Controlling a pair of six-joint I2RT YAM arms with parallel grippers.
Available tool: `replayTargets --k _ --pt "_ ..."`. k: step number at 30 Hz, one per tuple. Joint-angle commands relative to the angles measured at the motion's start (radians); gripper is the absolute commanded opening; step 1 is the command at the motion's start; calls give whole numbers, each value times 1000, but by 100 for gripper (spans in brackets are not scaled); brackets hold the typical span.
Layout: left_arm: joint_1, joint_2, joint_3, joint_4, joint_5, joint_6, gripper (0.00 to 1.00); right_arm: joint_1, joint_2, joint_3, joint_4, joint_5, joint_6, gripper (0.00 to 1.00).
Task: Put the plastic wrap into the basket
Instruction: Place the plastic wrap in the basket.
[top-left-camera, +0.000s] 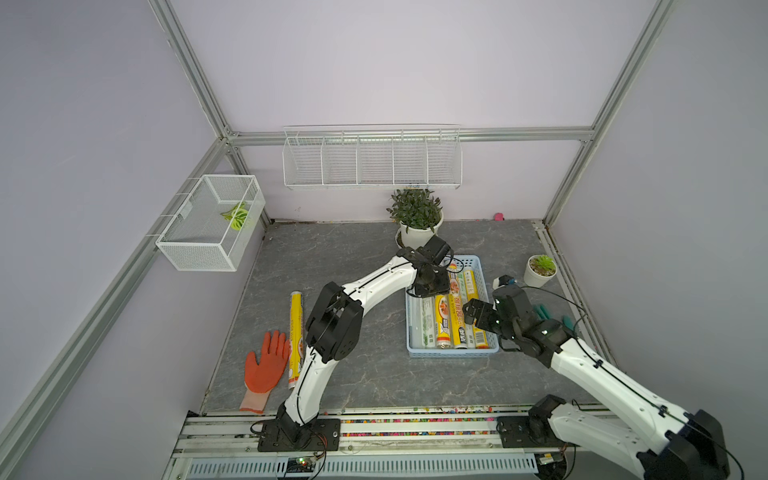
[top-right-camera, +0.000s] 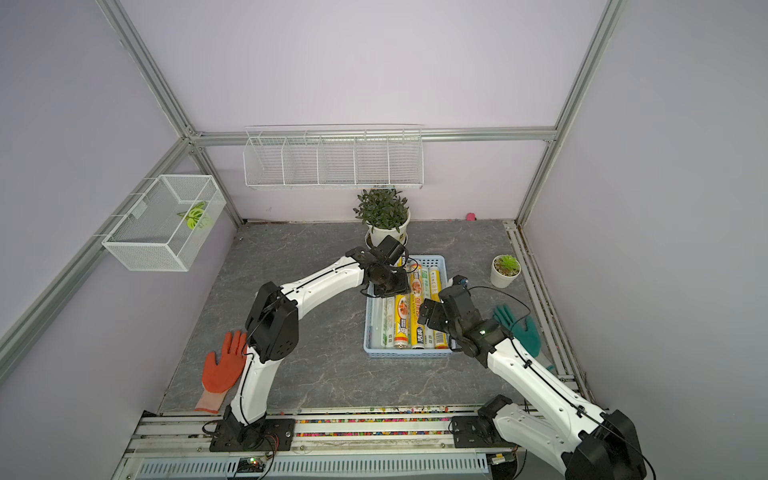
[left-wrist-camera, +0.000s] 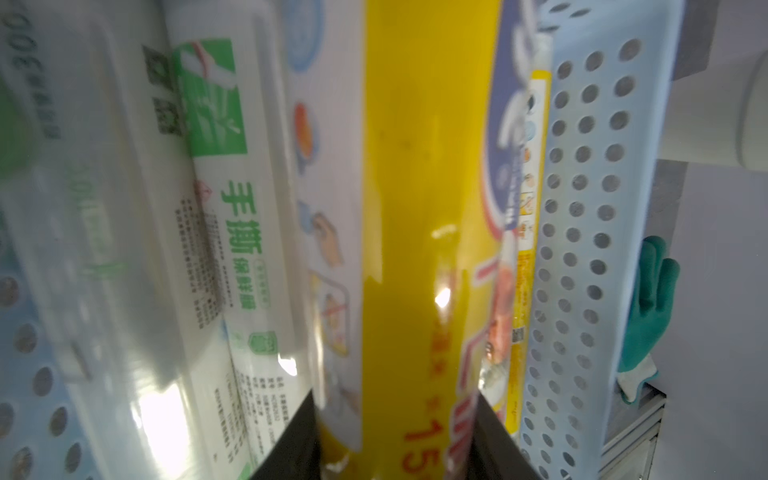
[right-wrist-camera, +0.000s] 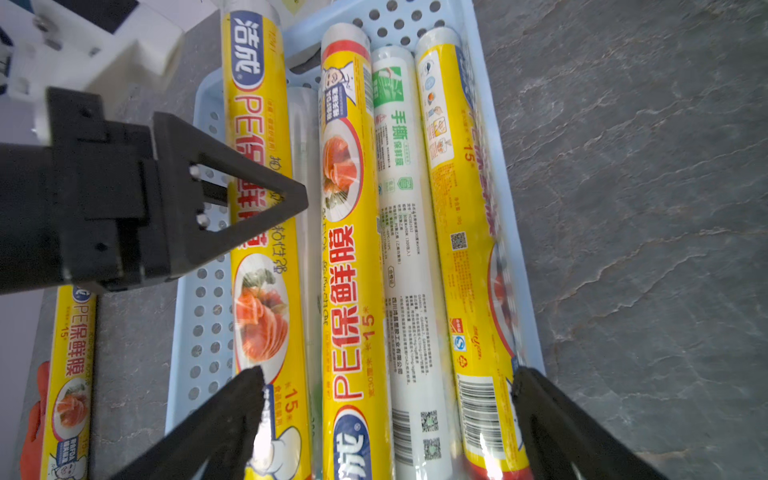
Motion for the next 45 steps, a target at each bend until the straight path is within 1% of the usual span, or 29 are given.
replayTargets --k 1,3,6,13,20,25,31,35,39,43,45 --pt "1 -1 -6 -2 22 -2 12 -3 28 30 5 -41 -3 98" --pt "1 2 -11 -4 25 -2 14 -4 41 33 9 -50 -2 98" --pt "1 12 -10 -7 41 -1 19 -4 50 35 13 -55 0 98" --pt "1 3 2 -43 18 -4 43 -3 53 38 9 -51 -1 98" --pt "0 -39 -6 -48 12 -2 58 -3 40 37 7 -44 1 98" --pt "1 -68 -13 -54 13 1 60 -4 26 40 6 -45 0 98" --pt "1 -179 -96 8 -47 17 63 -4 -15 36 40 -57 -12 98" --pt "0 -295 -192 75 -144 43 65 -4 -36 37 110 -115 -40 98" --pt "5 -403 -286 104 -260 31 66 3 -11 57 170 -172 -38 98" --pt "21 -513 -410 128 -373 27 66 55 52 109 174 -178 -72 98" --pt "38 -572 -476 148 -411 19 67 91 87 134 172 -168 -95 98"
